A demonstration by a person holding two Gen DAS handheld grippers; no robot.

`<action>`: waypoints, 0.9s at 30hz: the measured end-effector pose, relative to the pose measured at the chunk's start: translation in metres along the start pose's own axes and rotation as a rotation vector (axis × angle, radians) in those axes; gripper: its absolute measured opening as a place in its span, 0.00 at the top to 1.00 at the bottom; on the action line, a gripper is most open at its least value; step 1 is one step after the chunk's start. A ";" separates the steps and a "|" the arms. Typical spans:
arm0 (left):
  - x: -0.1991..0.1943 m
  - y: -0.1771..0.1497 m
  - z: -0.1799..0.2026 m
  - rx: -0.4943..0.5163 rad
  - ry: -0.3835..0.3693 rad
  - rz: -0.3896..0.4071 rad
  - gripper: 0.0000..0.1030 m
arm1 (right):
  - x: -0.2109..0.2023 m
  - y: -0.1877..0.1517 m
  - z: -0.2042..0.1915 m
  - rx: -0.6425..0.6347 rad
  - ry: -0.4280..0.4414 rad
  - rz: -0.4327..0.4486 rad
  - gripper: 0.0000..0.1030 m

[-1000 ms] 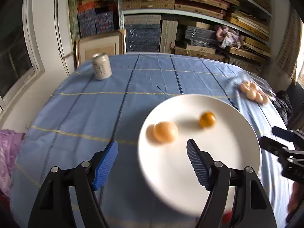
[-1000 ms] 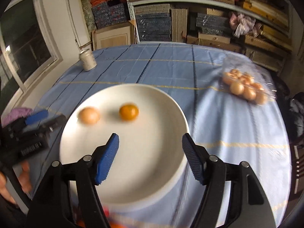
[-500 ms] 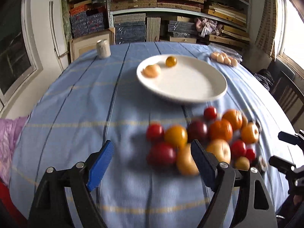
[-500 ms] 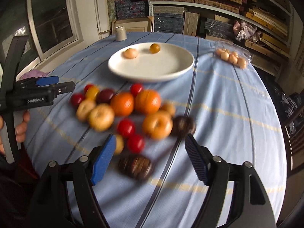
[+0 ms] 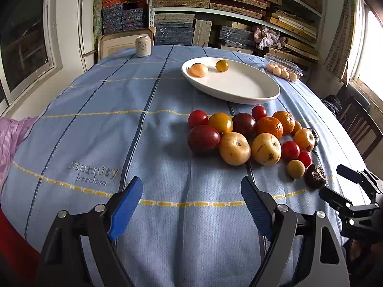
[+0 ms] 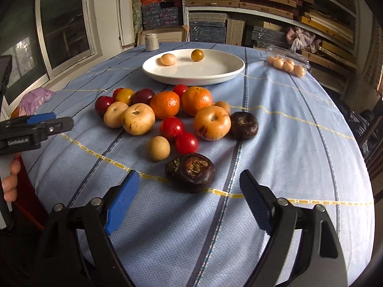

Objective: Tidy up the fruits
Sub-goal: 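Withdraw both open tools from the plate back toward the fruit cluster, then grasp the dark brown round fruit with the right tool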

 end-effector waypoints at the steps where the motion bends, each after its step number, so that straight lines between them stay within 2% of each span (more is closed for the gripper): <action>1: -0.001 0.000 0.001 -0.002 -0.002 0.001 0.18 | 0.000 0.000 0.002 0.008 0.003 0.002 0.19; 7: -0.004 -0.002 0.006 0.005 -0.011 0.002 0.17 | 0.004 0.000 0.007 0.034 0.020 -0.004 0.19; 9: -0.003 -0.003 0.008 0.009 -0.013 -0.001 0.17 | 0.009 0.002 0.005 0.021 0.012 -0.011 0.22; 11: -0.002 -0.005 0.010 0.014 -0.012 -0.004 0.17 | 0.017 0.003 0.002 0.007 0.012 -0.037 0.40; 13: -0.001 -0.006 0.009 0.013 -0.013 -0.010 0.17 | 0.026 0.003 -0.001 0.003 0.016 -0.068 0.51; 17: 0.001 -0.008 0.009 0.011 -0.015 -0.014 0.17 | 0.029 0.005 -0.005 -0.023 -0.018 -0.059 0.53; 22: 0.005 -0.008 0.011 0.016 -0.009 -0.018 0.17 | 0.022 0.003 0.003 0.031 -0.002 -0.028 0.54; 27: 0.017 0.000 0.014 0.025 0.006 -0.027 0.17 | 0.004 0.001 0.005 0.031 -0.001 0.015 0.53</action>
Point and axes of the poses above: each gripper's, at about its wrist camera, not at the fingertips, and x roughly the way its jaws point, z to its right, y to its top, the point moved 7 cm from there along x, roughly the way its jaws point, and after that the axes turned 11 degrees about -z, right-handed, at the moved point
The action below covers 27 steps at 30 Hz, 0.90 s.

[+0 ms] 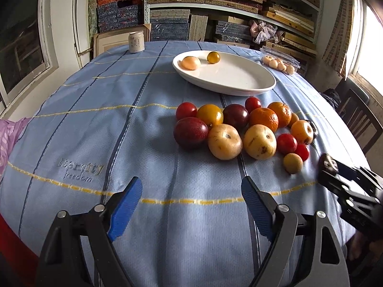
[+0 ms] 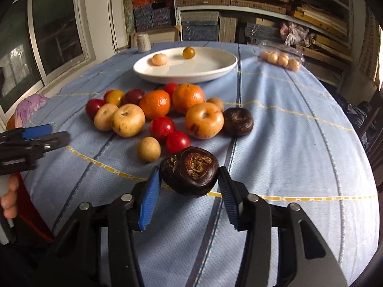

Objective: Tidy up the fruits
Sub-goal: 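Grasp the dark brown round fruit with the right tool, then grasp the dark red apple with the left tool while the right tool holds the brown fruit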

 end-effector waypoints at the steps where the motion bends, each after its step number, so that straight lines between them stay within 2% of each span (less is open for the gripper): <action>1: 0.003 0.005 0.001 -0.004 -0.004 -0.001 0.17 | -0.003 0.000 -0.001 -0.002 0.003 0.004 0.54; 3: 0.006 0.012 0.000 -0.006 0.005 0.008 0.17 | -0.007 -0.002 -0.001 -0.006 0.006 0.010 0.53; 8: 0.017 0.030 -0.017 -0.034 0.104 0.010 0.17 | -0.014 -0.005 -0.002 -0.013 0.011 0.023 0.53; 13: 0.026 0.039 -0.019 -0.054 0.061 -0.002 0.18 | -0.014 -0.007 0.000 -0.014 0.015 0.024 0.53; 20: 0.039 0.047 -0.024 -0.083 0.068 -0.013 0.17 | -0.013 -0.005 -0.003 -0.019 0.022 0.020 0.53; 27: 0.036 0.042 -0.042 -0.114 0.082 -0.020 0.17 | -0.012 -0.003 -0.007 -0.027 0.025 0.023 0.53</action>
Point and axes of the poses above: each gripper's, at about its wrist camera, not at the fingertips, and x roughly the way its jaws point, z to its right, y to its top, the point moved 7 cm from there along x, roughly the way its jaws point, and after that the axes turned 11 degrees about -z, right-handed, at the moved point
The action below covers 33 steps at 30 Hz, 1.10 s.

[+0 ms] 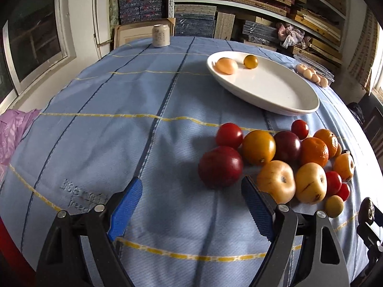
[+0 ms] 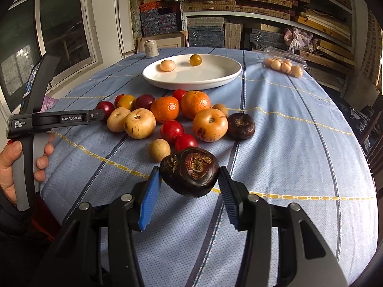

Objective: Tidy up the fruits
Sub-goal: 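Grasp the dark red apple with the left tool while the right tool holds the brown fruit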

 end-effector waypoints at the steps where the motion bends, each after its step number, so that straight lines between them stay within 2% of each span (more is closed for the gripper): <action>1: -0.001 0.000 -0.001 -0.004 -0.010 0.000 0.17 | 0.000 0.000 -0.001 -0.003 0.001 0.000 0.53; 7: 0.006 0.006 0.009 0.013 -0.026 0.006 0.17 | 0.003 0.001 -0.004 -0.012 -0.001 -0.009 0.53; 11: 0.021 0.013 0.008 -0.017 -0.068 -0.032 0.23 | 0.005 0.000 0.000 0.000 -0.007 -0.013 0.53; 13: 0.021 0.016 0.008 -0.011 -0.058 -0.019 0.24 | 0.005 0.000 0.000 0.002 -0.007 -0.015 0.53; 15: 0.022 0.015 0.009 -0.007 -0.057 -0.021 0.30 | 0.007 0.000 0.000 0.004 -0.006 -0.018 0.53; 17: 0.020 0.015 0.010 0.001 -0.064 -0.014 0.49 | 0.008 0.000 -0.001 0.001 -0.004 -0.021 0.53; 20: 0.018 0.014 0.012 0.020 -0.069 -0.008 0.61 | 0.009 0.000 -0.002 -0.004 -0.001 -0.022 0.53; 33: 0.013 0.012 0.009 0.002 -0.076 0.007 0.62 | 0.009 0.000 0.000 0.011 0.007 -0.019 0.53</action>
Point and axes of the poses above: each gripper's, at about its wrist camera, not at the fingertips, and x roughly the way its jaws point, z to its right, y to its top, the point moved 7 cm from there along x, roughly the way its jaws point, and after that the axes turned 11 degrees about -z, right-handed, at the moved point
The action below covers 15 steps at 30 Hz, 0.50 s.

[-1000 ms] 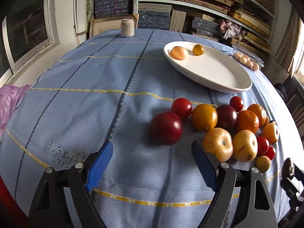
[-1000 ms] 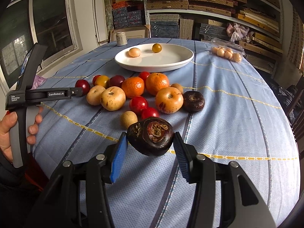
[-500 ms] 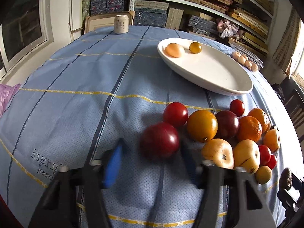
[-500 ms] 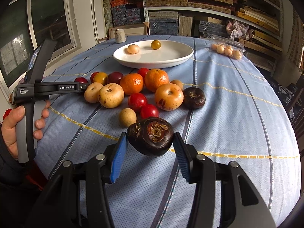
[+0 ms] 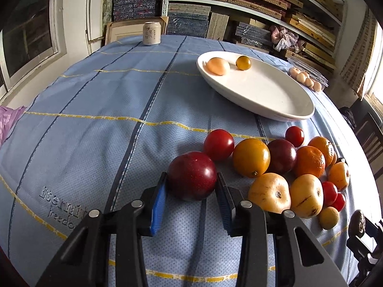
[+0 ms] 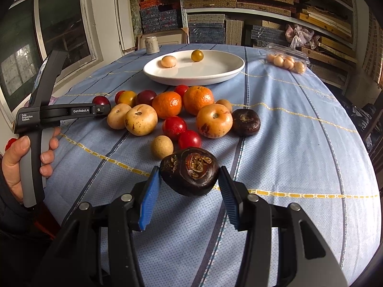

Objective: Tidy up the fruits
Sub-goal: 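Grasp the dark red apple with the left tool while the right tool holds the brown fruit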

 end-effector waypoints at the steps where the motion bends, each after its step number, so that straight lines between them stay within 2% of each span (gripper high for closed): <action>1: -0.001 -0.001 0.001 0.002 0.002 0.003 0.62 | 0.000 0.000 0.000 0.003 0.000 0.000 0.53; 15: -0.031 -0.015 0.011 0.036 -0.018 0.044 0.62 | -0.005 0.000 0.001 0.008 0.006 0.013 0.53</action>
Point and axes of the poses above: each gripper's, at about its wrist camera, not at the fingertips, and x roughly the way its jaws point, z to its right, y to its top, the point moved 7 cm from there along x, roughly the way its jaws point, and after that the axes turned 11 degrees about -z, right-handed, at the moved point
